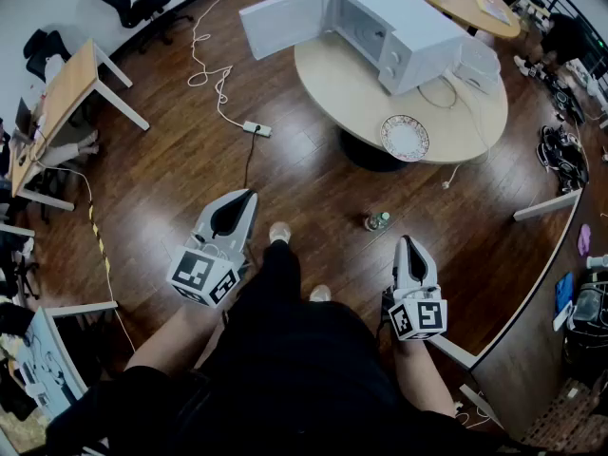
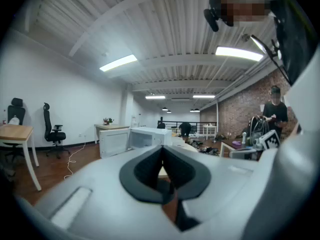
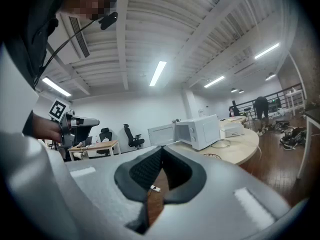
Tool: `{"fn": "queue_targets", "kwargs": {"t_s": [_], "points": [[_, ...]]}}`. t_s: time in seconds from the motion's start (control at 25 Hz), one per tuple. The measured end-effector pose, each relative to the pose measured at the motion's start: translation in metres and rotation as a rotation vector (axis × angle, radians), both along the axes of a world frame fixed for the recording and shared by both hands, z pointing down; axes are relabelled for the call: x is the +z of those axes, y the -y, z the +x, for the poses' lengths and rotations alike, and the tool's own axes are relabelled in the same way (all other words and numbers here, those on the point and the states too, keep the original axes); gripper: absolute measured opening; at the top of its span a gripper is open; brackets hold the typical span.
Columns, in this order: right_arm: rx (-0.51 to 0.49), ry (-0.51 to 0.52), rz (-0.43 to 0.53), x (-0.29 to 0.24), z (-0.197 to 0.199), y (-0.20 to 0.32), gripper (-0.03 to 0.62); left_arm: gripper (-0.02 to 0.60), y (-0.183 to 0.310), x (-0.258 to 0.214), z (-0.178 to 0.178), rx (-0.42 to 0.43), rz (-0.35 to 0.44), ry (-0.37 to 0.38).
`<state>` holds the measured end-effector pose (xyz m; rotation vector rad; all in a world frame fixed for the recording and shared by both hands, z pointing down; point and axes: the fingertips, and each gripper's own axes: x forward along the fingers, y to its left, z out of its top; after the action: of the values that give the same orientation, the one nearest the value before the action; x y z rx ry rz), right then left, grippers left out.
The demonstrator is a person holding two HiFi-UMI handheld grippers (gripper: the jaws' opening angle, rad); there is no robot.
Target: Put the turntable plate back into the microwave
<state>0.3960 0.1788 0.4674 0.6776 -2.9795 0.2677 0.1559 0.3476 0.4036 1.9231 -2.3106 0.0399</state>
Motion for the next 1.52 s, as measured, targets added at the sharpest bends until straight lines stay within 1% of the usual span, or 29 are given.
{"fn": "queue_targets", "kwargs": {"t_s": [0.2,0.32,0.64,0.76,0.92,1.04,1.2,1.4,1.52], "points": [[0.018,-0.008,0.021,-0.002,-0.021,0.011,0.0,0.005,0.014,0.009,-0.024,0.024,-0.01,-0.029],[0.04,-0.006,0.02,-0.005,-0.035,0.017,-0.001,0.005,0.027,0.008,-0.041,0.051,-0.013,-0.023],[0.106,-0.02,0.009,-0.004,-0.083,0.049,0.0,0.005,0.081,0.001,-0.097,0.134,0.018,-0.028],[0.104,-0.028,0.007,-0.001,-0.105,0.053,0.0,0.005,0.095,-0.001,-0.114,0.152,0.03,-0.021],[0.101,-0.031,0.011,-0.006,-0.136,0.062,0.0,0.005,0.105,-0.002,-0.144,0.148,0.023,-0.011],[0.11,-0.041,0.011,-0.007,-0.156,0.07,-0.001,0.005,0.11,-0.006,-0.168,0.133,0.033,-0.016],[0.116,-0.044,0.008,-0.008,-0.188,0.08,-0.001,0.005,0.115,-0.013,-0.2,0.14,0.049,-0.01],[0.057,-0.03,0.044,-0.017,-0.245,0.08,0.0,0.005,0.123,-0.015,-0.244,0.131,0.07,0.002],[0.059,-0.031,0.06,-0.018,-0.271,0.087,0.0,0.005,0.131,-0.013,-0.266,0.141,0.084,-0.004]]}}
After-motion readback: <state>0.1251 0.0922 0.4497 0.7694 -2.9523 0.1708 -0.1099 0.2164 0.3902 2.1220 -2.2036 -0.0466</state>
